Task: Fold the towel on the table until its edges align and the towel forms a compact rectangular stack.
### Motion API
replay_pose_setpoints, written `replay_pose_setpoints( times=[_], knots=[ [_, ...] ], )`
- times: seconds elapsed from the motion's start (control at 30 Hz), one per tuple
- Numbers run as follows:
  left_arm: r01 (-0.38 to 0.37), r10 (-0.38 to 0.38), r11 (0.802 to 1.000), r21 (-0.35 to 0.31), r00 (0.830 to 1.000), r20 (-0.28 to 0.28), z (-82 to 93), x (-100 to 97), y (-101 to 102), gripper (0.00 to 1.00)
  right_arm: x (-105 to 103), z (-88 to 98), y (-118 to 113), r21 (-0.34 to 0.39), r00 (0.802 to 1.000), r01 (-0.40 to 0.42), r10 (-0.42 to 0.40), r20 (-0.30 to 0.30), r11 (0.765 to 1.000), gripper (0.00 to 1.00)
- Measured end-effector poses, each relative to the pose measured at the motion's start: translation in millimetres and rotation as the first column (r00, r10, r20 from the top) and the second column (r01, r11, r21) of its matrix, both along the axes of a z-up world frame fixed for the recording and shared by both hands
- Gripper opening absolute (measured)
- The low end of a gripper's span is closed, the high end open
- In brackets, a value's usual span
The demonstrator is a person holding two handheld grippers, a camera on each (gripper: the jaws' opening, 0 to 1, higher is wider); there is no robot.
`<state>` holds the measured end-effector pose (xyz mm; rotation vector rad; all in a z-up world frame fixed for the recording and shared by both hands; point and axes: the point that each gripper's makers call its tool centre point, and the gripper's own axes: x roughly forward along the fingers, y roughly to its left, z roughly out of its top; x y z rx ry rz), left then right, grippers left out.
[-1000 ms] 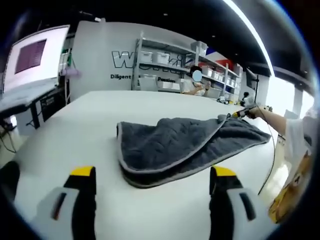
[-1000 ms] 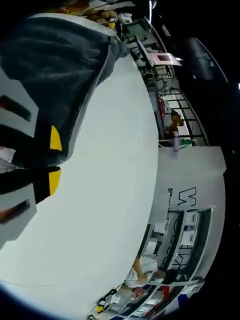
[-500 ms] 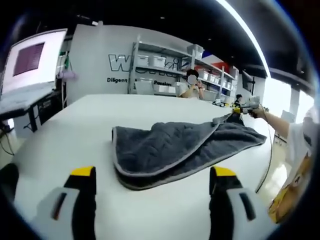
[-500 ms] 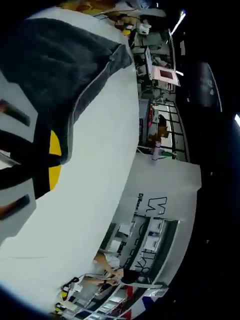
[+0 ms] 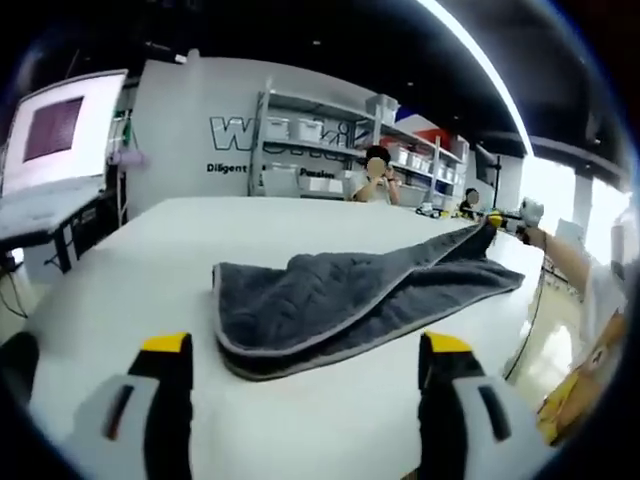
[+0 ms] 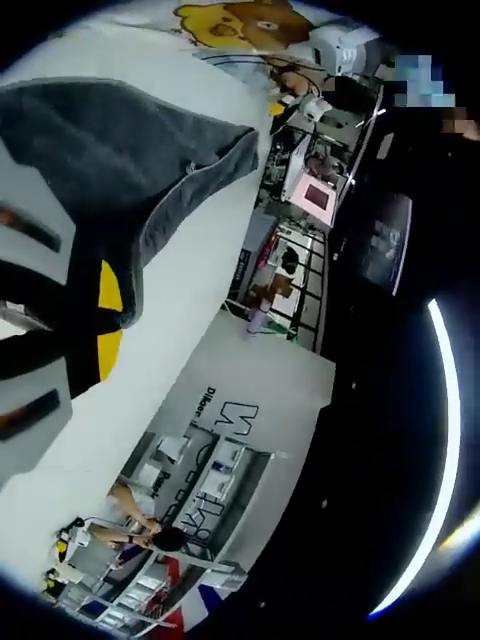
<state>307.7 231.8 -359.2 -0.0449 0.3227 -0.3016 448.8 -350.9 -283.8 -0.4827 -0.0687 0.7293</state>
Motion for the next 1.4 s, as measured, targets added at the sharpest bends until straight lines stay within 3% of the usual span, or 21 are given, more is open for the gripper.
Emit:
replay_pose_setpoints(
  times=[0.27, 0.53, 0.9, 1.13, 1.4],
  knots=[
    [0.017, -0.017, 1.000, 0.006, 1.000, -0.003, 0.3, -3.4, -7.2, 0.98, -55.5, -5.1, 5.2, 0.003, 0.997, -0.020, 0.019, 0.068, 1.000, 0.04],
    [0.039, -0.039, 0.999, 0.004, 0.999, 0.000, 1.0, -3.3, -14.6, 0.98, -94.7, -13.5, -0.4, 0.006, 0.995, -0.001, 0.000, 0.095, 1.000, 0.04],
    [0.048, -0.048, 0.999, 0.002, 0.999, -0.008, -2.8, -7.6, -18.2, 0.98, -111.7, -72.7, -6.6, -0.052, 0.999, 0.034, -0.035, -0.012, 0.998, 0.04],
    [0.045, -0.045, 0.999, -0.001, 0.999, -0.012, -4.9, -9.7, -18.9, 0.98, -120.9, -93.9, -8.4, -0.072, 0.997, 0.033, -0.037, -0.065, 0.997, 0.05],
    [0.059, -0.059, 0.998, -0.005, 0.998, -0.023, -9.4, -9.9, -24.3, 0.97, -126.6, -103.8, -10.9, -0.086, 0.994, 0.031, -0.040, -0.106, 0.996, 0.06]
  ],
)
